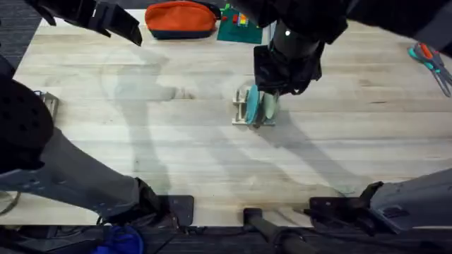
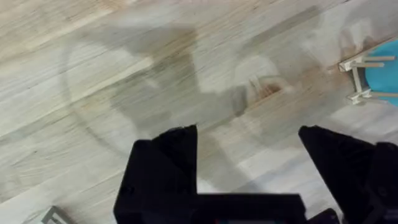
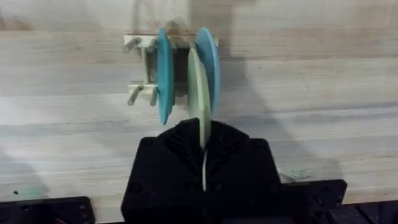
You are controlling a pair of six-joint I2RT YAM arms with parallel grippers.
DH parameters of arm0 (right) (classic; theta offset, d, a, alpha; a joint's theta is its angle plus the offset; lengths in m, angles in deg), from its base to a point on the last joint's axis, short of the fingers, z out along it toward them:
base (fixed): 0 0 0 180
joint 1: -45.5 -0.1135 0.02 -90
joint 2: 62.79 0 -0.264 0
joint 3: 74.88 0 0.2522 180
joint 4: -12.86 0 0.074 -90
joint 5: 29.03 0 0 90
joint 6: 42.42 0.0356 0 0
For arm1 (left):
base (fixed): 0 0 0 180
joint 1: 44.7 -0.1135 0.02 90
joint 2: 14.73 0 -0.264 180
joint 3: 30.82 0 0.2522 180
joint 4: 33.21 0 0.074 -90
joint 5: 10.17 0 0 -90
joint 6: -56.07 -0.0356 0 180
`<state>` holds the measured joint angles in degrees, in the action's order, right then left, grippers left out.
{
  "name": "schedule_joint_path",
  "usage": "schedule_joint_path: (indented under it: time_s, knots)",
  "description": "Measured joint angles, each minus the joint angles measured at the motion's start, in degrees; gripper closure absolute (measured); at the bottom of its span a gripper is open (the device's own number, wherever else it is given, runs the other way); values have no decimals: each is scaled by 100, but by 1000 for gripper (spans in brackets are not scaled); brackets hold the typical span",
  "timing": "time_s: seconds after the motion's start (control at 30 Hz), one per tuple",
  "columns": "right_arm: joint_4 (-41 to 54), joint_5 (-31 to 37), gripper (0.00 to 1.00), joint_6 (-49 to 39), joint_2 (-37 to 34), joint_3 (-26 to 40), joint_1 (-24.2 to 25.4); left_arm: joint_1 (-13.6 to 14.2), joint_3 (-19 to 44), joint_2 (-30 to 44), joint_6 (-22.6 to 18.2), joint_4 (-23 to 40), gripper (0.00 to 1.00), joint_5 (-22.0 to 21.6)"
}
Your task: Pick up the plates from the table one by one and place each into a slot on the dish rack.
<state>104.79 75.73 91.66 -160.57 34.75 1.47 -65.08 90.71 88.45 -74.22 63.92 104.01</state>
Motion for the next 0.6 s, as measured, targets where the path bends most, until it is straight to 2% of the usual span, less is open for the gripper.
schedule_joint_path:
  time_s: [0.6]
  knots:
    - [-603,-200,969,-182,0,-483,0,0,0,0,0,0,5,0]
